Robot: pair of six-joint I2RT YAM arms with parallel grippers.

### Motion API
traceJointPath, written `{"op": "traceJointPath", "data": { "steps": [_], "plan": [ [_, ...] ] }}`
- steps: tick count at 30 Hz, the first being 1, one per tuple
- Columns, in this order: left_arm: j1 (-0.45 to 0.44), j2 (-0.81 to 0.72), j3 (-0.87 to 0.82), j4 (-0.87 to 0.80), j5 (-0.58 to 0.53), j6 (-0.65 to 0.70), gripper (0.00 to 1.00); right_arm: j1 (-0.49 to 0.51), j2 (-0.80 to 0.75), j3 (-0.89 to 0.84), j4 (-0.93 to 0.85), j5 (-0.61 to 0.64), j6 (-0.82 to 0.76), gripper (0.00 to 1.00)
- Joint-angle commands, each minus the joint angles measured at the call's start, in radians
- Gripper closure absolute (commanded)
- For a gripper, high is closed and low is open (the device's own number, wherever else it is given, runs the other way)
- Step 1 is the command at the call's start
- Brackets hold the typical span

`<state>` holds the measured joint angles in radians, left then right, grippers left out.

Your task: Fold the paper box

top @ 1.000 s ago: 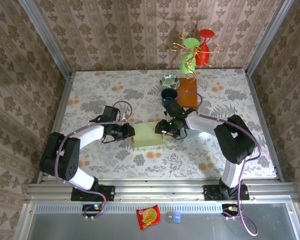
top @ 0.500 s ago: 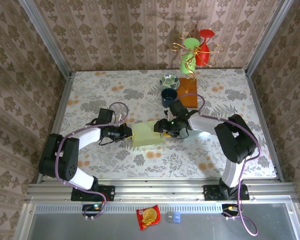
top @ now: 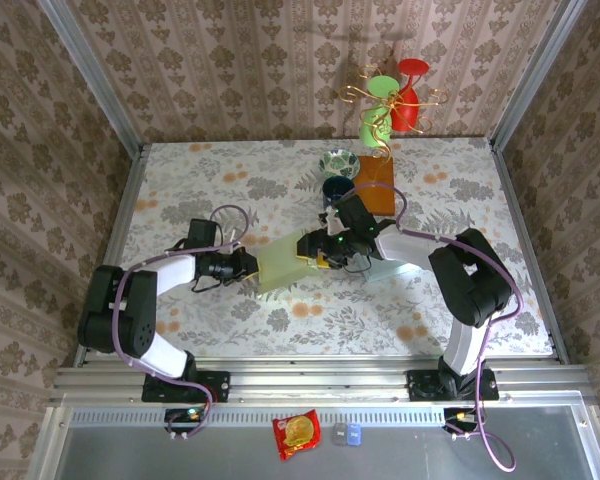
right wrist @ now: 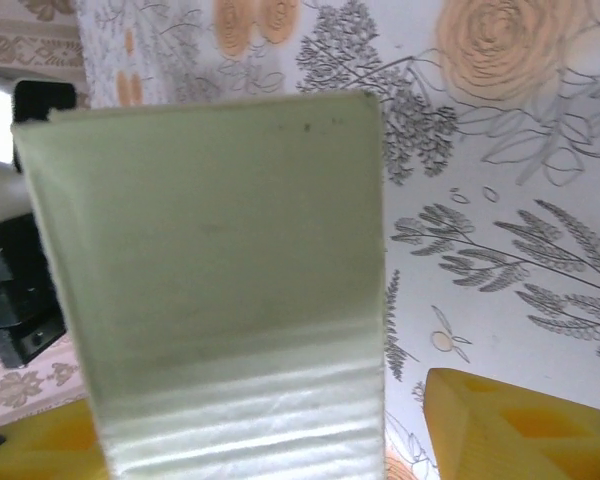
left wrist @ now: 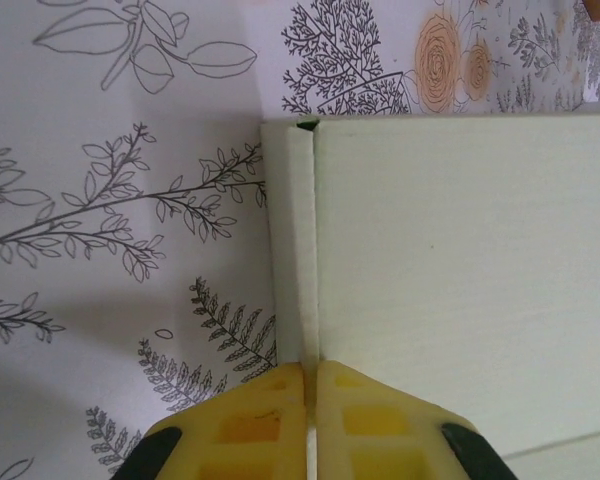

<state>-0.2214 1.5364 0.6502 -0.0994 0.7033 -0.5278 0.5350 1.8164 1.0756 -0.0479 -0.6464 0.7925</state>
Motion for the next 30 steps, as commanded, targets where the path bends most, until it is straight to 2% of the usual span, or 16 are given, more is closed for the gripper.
{"op": "traceJointPath", "data": {
  "steps": [1, 5, 10, 14, 16, 19, 21, 25, 30],
  "plan": [
    [0.006, 0.041, -0.011, -0.048, -0.077, 0.018, 0.91, 0.008, 0.024, 0.044, 0.037, -0.038, 0.042, 0.42],
    [0.007, 0.016, 0.007, -0.053, -0.085, 0.022, 0.87, 0.009, 0.032, 0.065, 0.034, -0.041, 0.071, 0.52],
    [0.000, -0.107, 0.019, -0.076, -0.171, 0.075, 0.64, 0.003, 0.035, 0.089, -0.030, -0.035, 0.097, 0.58],
    [-0.029, -0.268, -0.002, -0.042, -0.223, 0.192, 0.51, -0.014, 0.007, 0.071, -0.039, -0.035, 0.167, 0.59],
    [-0.083, -0.372, -0.012, -0.022, -0.218, 0.322, 0.43, -0.024, -0.017, 0.057, -0.043, -0.041, 0.222, 0.60],
    [-0.208, -0.508, -0.036, -0.010, -0.268, 0.539, 0.28, -0.039, -0.059, 0.024, -0.058, -0.052, 0.313, 0.60],
    [-0.285, -0.567, -0.040, -0.029, -0.265, 0.677, 0.23, -0.050, -0.087, -0.009, -0.070, -0.057, 0.386, 0.60],
    [-0.377, -0.595, 0.018, -0.180, -0.232, 0.906, 0.18, -0.063, -0.156, -0.104, -0.066, -0.067, 0.579, 0.60],
    [-0.458, -0.551, 0.073, -0.325, -0.261, 1.095, 0.14, -0.071, -0.224, -0.197, -0.102, -0.087, 0.794, 0.61]
  ]
}}
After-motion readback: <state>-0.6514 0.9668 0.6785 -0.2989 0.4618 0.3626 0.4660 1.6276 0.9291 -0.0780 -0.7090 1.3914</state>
